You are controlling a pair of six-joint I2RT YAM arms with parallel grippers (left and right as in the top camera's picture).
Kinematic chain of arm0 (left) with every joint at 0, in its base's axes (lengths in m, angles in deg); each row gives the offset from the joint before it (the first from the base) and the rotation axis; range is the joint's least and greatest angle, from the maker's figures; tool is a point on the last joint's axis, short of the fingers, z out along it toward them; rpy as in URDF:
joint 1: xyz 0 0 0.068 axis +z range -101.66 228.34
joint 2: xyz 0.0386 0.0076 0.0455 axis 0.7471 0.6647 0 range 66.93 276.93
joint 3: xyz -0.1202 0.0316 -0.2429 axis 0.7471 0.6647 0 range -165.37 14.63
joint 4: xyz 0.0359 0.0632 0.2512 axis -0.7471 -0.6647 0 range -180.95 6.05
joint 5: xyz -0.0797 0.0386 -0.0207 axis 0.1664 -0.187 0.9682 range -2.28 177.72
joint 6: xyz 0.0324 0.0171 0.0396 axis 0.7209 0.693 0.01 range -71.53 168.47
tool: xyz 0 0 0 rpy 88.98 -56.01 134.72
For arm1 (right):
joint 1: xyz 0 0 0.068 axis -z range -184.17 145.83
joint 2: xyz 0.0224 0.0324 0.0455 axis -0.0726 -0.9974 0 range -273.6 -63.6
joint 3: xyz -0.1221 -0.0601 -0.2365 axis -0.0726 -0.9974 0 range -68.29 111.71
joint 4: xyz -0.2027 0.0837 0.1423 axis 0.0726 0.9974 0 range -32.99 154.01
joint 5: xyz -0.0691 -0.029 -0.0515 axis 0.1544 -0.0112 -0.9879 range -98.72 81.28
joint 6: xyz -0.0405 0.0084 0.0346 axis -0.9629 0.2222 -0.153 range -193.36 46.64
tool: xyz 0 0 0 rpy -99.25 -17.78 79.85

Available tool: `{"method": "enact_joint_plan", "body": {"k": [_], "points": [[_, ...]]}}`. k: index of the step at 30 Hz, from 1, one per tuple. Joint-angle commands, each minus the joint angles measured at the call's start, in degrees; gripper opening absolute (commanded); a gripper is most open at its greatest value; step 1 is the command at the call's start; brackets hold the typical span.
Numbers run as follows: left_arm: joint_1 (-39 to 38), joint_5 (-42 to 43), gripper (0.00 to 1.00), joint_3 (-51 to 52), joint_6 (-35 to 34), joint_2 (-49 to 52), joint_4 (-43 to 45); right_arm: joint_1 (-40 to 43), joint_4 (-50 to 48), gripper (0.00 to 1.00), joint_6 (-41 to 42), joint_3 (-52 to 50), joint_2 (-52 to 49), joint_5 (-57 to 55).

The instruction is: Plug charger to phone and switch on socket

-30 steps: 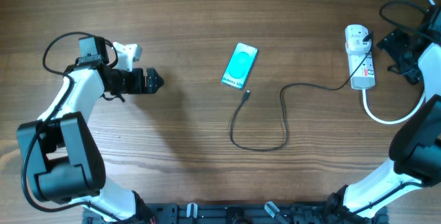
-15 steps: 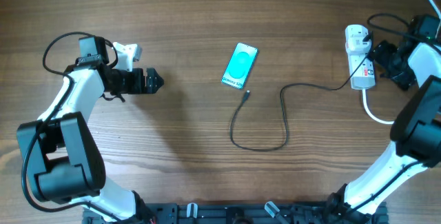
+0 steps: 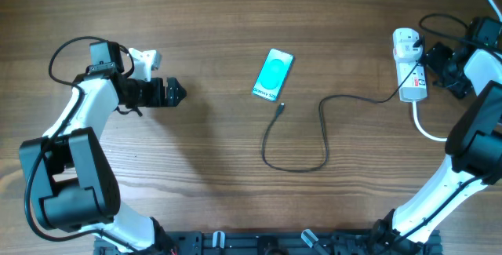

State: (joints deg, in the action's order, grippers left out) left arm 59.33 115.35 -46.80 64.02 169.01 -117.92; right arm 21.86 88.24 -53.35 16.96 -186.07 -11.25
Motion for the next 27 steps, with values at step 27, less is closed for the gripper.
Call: {"method": "enact_joint_plan", "body": {"k": [27], "points": [[0.1,-0.3,1.00,-0.4,0.5,-0.9,0.2,-0.7,5.9,1.00,-0.4,-0.6,0.0,6.8]]}}
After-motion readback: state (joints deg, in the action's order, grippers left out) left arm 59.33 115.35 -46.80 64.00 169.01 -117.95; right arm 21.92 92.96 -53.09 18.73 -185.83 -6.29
